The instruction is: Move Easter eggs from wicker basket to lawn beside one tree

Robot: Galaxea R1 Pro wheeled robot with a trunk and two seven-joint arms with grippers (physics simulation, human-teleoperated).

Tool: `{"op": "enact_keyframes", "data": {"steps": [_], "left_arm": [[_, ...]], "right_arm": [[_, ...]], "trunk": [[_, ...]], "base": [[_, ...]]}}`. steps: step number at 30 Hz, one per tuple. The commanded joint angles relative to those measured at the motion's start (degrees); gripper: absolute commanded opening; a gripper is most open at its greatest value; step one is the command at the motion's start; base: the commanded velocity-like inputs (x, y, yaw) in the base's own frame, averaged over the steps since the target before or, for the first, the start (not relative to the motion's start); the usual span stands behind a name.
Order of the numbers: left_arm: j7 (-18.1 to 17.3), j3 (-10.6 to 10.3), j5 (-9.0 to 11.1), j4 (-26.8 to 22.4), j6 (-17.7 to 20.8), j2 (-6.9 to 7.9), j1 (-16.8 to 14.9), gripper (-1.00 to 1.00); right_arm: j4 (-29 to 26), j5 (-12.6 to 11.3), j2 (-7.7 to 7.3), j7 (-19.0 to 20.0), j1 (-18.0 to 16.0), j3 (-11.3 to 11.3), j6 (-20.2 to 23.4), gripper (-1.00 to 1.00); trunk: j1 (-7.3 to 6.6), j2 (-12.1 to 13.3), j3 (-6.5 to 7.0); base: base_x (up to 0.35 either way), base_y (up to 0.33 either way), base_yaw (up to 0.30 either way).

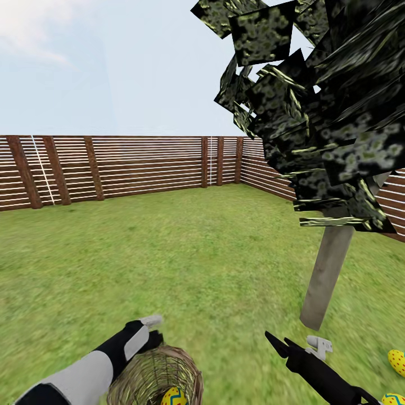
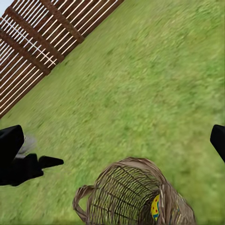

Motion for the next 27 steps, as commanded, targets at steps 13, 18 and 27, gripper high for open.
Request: {"op": "enact_keyframes", "data": {"steps": [13, 18, 27], "left_arm": [[10.0, -0.5, 7.5, 6.3, 3.6, 0.39, -10.0, 1.0], [12.2, -0.6, 10.1, 7.6, 4.5, 0.43, -10.9, 1.0], [12.5, -0.6, 10.9, 8.2, 4.3, 0.42, -11.0, 1.0]], "right_arm": [[-0.1, -0.3, 0.01, 0.1, 0.0, -0.2, 0.4, 1.0], [0.0, -0.3, 0.08, 0.0, 0.0, -0.1, 0.4, 1.0], [-0.1, -0.3, 0.02, 0.0, 0.0, -0.2, 0.3, 1.0]], "trunk": [[0.0, 0.0, -0.06], [0.0, 0.0, -0.06], [0.0, 0.0, -0.06]], "base": [[0.0, 0.0, 0.0], [0.0, 0.0, 0.0], [0.0, 0.0, 0.0]]}}
